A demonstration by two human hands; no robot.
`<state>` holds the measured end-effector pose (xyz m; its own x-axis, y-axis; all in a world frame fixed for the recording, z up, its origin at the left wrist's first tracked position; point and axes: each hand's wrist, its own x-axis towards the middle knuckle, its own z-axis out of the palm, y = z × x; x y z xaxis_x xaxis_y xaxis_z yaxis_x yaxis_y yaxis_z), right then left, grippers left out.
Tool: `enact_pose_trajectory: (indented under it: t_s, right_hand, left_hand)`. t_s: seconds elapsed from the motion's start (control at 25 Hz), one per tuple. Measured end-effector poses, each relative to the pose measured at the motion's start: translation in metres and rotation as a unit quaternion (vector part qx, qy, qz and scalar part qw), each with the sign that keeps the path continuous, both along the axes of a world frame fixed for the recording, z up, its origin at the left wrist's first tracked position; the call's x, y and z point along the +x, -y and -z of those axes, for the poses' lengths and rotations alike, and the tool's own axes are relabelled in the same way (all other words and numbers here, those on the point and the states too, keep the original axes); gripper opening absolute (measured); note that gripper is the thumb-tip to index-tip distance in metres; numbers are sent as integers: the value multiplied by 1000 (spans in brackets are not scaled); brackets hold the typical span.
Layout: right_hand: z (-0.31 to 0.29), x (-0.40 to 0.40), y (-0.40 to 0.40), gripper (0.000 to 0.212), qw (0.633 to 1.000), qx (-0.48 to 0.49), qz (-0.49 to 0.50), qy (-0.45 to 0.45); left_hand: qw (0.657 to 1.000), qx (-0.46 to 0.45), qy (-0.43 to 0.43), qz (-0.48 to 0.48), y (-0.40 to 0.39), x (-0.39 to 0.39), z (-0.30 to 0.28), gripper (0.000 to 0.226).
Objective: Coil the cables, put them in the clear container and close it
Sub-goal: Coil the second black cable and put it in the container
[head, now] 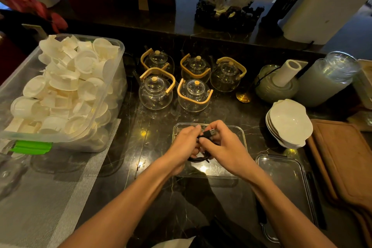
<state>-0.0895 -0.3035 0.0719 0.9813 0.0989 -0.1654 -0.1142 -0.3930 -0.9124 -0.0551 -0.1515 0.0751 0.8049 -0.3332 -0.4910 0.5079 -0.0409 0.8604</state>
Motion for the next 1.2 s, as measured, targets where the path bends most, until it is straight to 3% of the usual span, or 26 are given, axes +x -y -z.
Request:
enact_pose_trajectory:
  t_s: [0.16,0.32,0.64,0.8,1.0,1.2]
  right_hand:
    - [-9,2,2,42,991,-130,-30,21]
    - [-16,0,-1,47,979,-179,-82,57]
    - [-14,-5,-7,24,935,-287,-105,178]
    - [-10,-6,-10,22,919,-322,-96,204]
    - [-15,-4,-8,10,967,-194,-89,138]
    - [-17,0,-13,8,999,-25,10,41]
  left_hand:
    - [998,-27,-47,-11,-1,0,3,27]
    - [996,-46,-71,-17,-3,-1,6,27]
    - [994,-78,-83,7,-7,2,7,27]
    - [994,-72,-81,23,-11,5,6,33]
    - [996,-33,-79,38,-10,2,7,37]
    - [985,-72,-120,106,-3,-2,9,82]
